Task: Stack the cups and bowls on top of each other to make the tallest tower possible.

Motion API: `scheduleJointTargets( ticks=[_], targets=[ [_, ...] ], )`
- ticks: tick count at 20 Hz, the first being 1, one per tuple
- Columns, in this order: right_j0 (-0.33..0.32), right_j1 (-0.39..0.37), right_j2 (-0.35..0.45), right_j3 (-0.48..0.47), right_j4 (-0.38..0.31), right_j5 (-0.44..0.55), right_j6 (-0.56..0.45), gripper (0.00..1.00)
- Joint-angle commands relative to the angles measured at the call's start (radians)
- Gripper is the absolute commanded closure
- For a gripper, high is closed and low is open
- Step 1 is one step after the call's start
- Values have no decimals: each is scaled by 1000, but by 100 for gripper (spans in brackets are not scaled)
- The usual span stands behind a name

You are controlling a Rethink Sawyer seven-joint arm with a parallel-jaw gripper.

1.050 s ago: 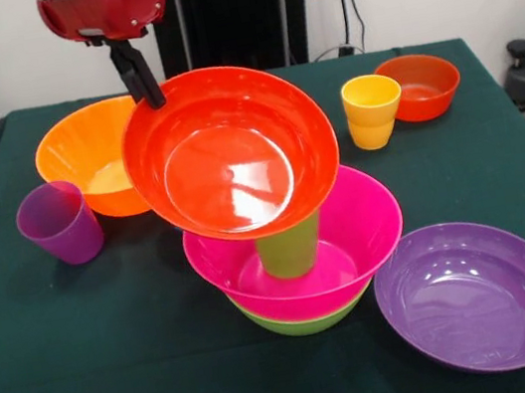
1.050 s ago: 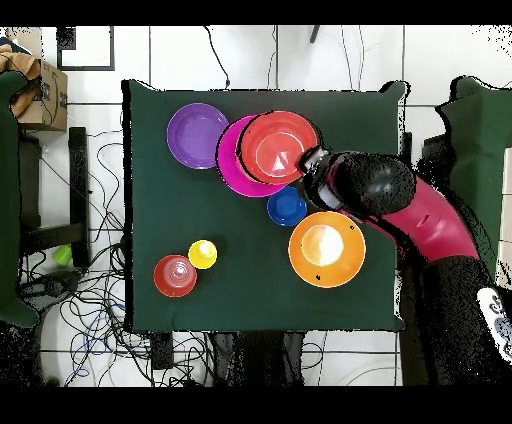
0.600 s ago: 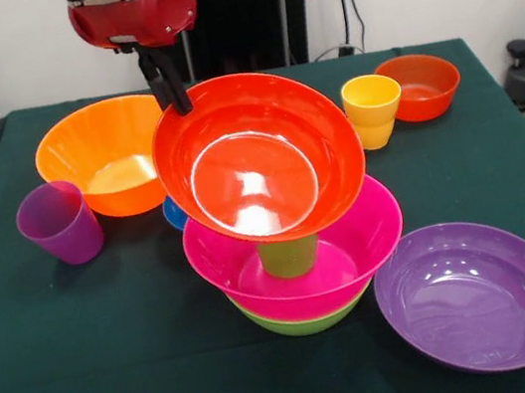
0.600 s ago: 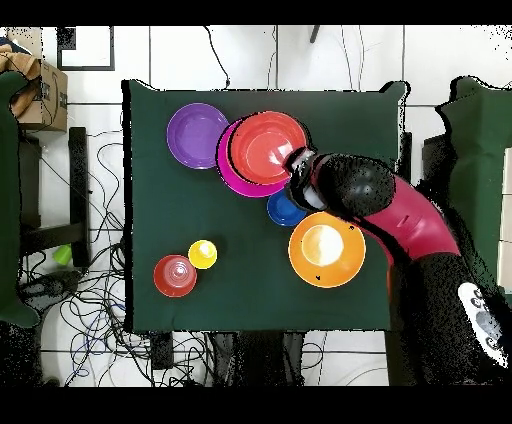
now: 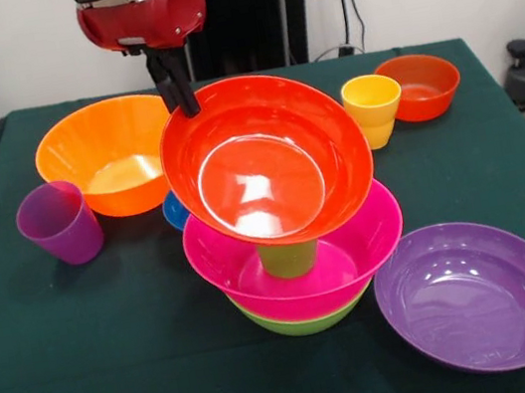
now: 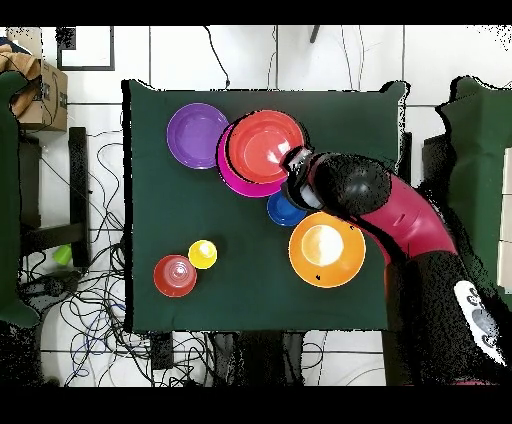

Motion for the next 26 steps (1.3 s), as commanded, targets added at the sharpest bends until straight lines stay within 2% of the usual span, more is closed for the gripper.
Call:
scheduleJointTargets(
  ticks=[1, 15, 20, 26],
  targets=[
    [36, 69, 60, 24, 22, -95, 103, 100],
    [76, 88, 50, 18, 35, -144, 143, 100],
    [78, 55, 98, 74, 89, -156, 162, 100],
    [75, 54, 105, 92, 108, -171, 135, 100]
  ],
)
